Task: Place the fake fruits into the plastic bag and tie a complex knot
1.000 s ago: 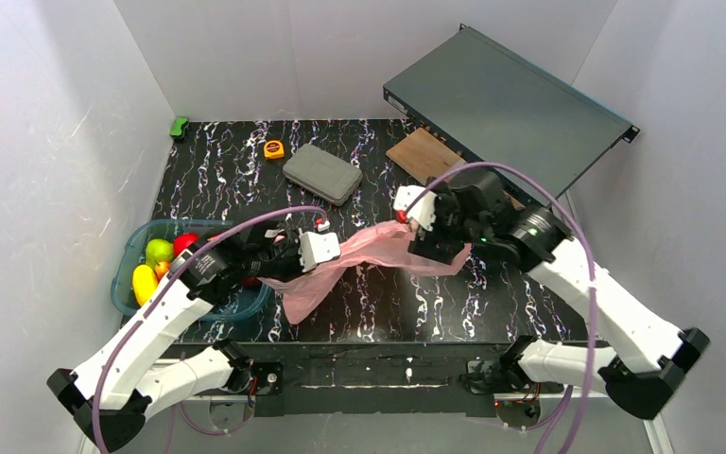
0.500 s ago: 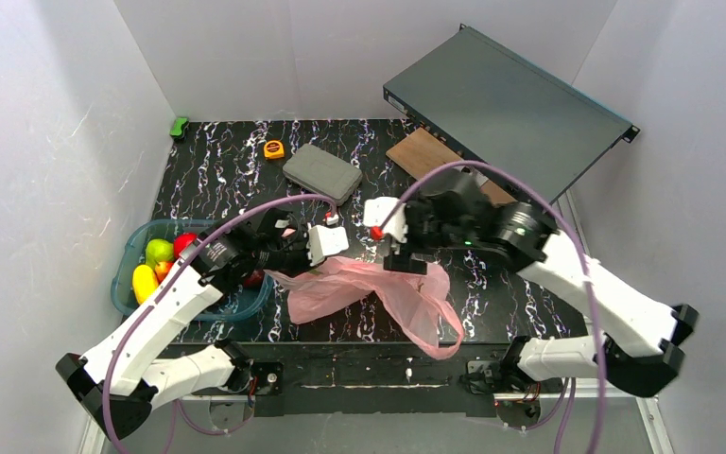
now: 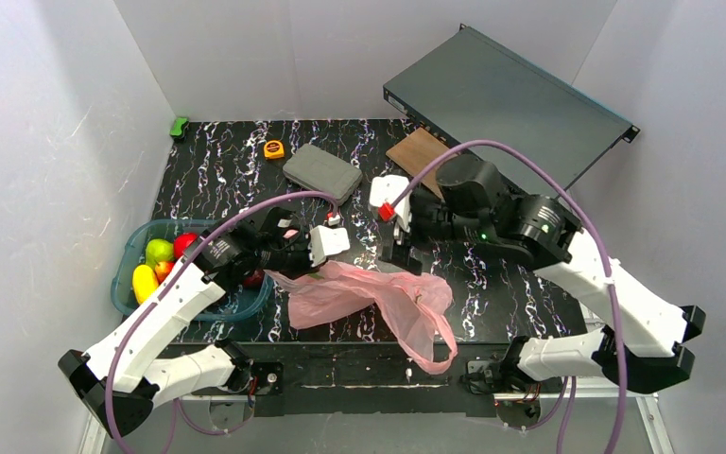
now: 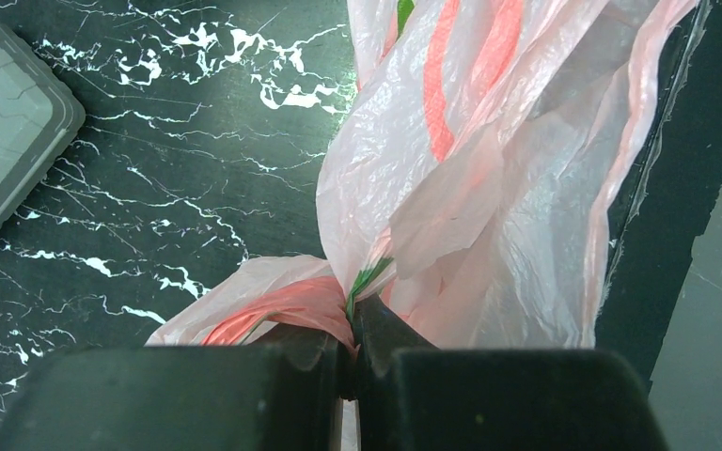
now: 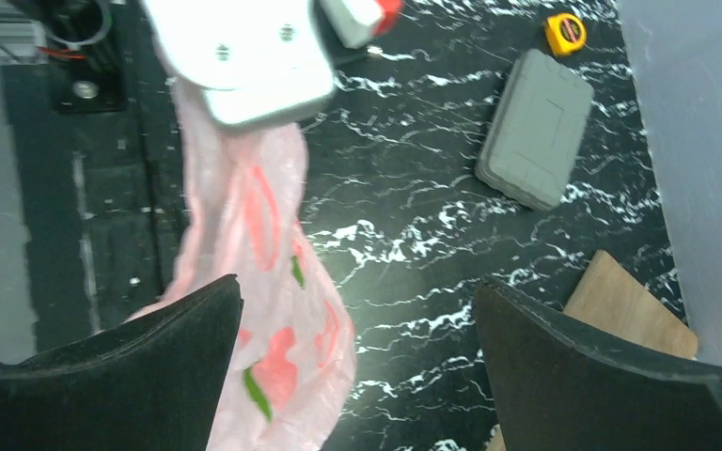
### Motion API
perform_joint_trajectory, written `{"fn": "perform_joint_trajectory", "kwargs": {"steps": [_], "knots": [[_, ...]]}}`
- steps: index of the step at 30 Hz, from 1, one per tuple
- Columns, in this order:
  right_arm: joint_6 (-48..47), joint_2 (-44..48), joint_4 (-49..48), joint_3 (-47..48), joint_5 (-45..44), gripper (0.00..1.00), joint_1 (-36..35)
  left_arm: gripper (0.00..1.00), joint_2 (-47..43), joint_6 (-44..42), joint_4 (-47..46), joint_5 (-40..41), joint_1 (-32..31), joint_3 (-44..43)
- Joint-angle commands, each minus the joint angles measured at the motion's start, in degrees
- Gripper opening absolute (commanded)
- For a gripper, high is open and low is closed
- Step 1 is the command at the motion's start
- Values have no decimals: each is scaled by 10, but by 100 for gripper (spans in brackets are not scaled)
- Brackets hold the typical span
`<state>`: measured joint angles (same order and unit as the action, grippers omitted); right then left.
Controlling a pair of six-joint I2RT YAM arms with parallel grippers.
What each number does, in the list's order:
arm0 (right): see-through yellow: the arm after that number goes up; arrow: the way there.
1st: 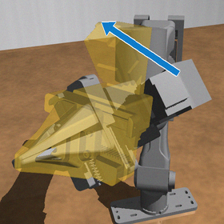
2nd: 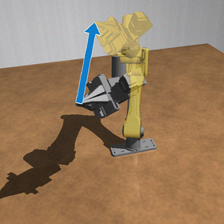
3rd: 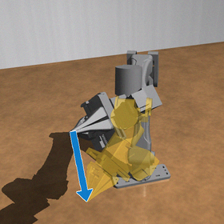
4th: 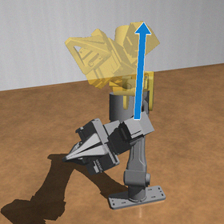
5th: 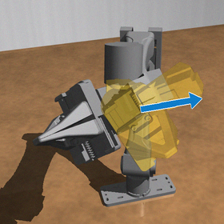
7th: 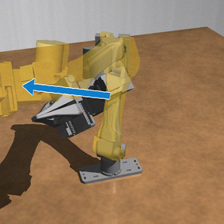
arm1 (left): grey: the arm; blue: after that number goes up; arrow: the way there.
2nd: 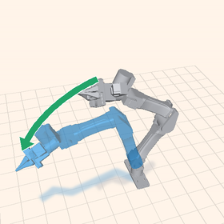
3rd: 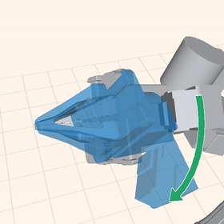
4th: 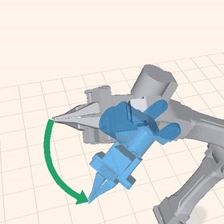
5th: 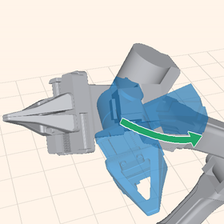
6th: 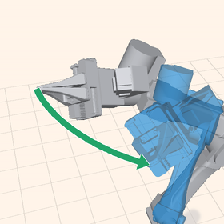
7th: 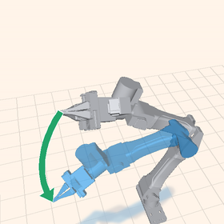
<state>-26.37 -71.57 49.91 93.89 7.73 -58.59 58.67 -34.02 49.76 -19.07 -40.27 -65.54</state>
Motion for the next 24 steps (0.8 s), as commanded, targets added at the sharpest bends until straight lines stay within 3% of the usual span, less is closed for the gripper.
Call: {"fn": "perform_joint_trajectory", "kwargs": {"steps": [1, 5, 8, 10, 13, 15, 17, 19, 21, 22, 24], "knots": [[49, 31, 23, -11, 36, 98, -40, 0, -1, 8, 11, -23, -2, -13], [33, 49, 18, -96, 14, 98, -50, 0, -2, 11, 12, -30, -1, -20], [0, 73, -16, -181, -55, 91, -50, 0, -8, -3, 27, -45, -2, -19], [-9, 85, -45, -230, -127, 76, -44, 0, -21, -19, 33, -61, 0, -11], [-18, 84, -54, -259, -158, 57, -7, 0, -49, -49, 45, -87, 4, 7], [-12, 70, -21, -247, -134, 31, 40, 0, -63, -78, 58, -100, 17, 17], [9, 48, 33, -207, -51, 6, 89, 0, -72, -121, 62, -132, 59, 32], [30, 27, 85, -156, 63, 1, 129, 0, -67, -144, 63, -183, 116, 29], [49, 21, 107, -112, 159, 1, 138, 1, -46, -139, 60, -210, 130, 8], [65, 21, 116, -95, 202, 1, 138, 10, -34, -131, 52, -217, 130, -7], [103, 11, 122, -65, 267, 1, 138, 44, -15, -95, 32, -239, 130, -43]]}}
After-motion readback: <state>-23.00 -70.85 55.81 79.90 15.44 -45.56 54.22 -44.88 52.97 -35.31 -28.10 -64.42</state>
